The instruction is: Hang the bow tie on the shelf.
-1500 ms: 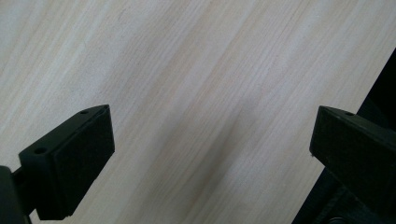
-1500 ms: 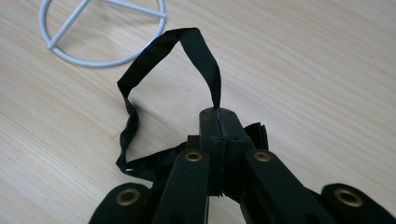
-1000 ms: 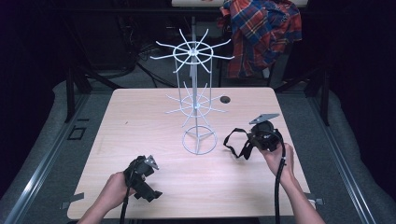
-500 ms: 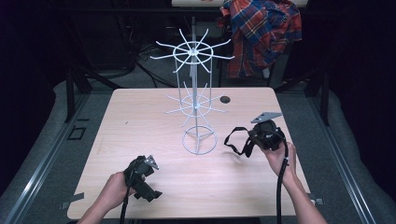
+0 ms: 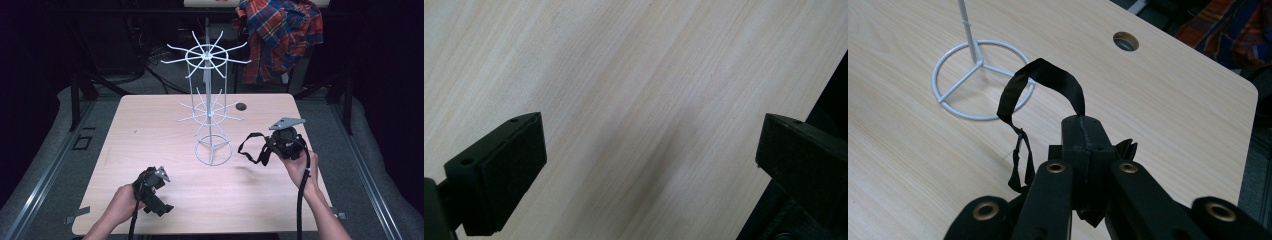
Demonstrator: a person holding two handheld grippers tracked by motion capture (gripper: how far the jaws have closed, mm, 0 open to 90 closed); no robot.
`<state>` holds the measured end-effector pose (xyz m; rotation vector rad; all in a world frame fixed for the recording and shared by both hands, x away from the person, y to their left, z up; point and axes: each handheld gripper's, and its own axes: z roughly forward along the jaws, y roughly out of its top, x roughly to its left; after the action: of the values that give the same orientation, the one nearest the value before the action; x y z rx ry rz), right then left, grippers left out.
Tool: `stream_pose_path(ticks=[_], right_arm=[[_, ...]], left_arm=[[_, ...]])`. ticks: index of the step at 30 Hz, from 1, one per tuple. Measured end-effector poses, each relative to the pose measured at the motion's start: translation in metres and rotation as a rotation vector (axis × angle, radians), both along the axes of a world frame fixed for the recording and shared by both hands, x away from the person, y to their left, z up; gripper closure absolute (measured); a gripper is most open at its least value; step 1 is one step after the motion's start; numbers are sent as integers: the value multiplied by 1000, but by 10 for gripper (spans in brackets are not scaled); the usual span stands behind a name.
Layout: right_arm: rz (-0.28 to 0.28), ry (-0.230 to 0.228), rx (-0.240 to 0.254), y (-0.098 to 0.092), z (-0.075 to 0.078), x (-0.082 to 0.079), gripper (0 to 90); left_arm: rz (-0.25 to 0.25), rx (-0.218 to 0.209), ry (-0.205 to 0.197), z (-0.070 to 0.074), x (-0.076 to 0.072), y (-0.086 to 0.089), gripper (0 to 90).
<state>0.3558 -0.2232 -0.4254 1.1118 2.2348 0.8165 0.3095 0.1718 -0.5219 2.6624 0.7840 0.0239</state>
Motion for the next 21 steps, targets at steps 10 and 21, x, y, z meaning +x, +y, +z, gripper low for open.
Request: stream_pose_path(ticks=[10,21], right_arm=[[7,-19,17,6,6,0,900],[39,-47,9,18,16,-2,900]], left_arm=[[-6,4,0,0,0,0,1],[-4,-3,1,1,0,-1,1]])
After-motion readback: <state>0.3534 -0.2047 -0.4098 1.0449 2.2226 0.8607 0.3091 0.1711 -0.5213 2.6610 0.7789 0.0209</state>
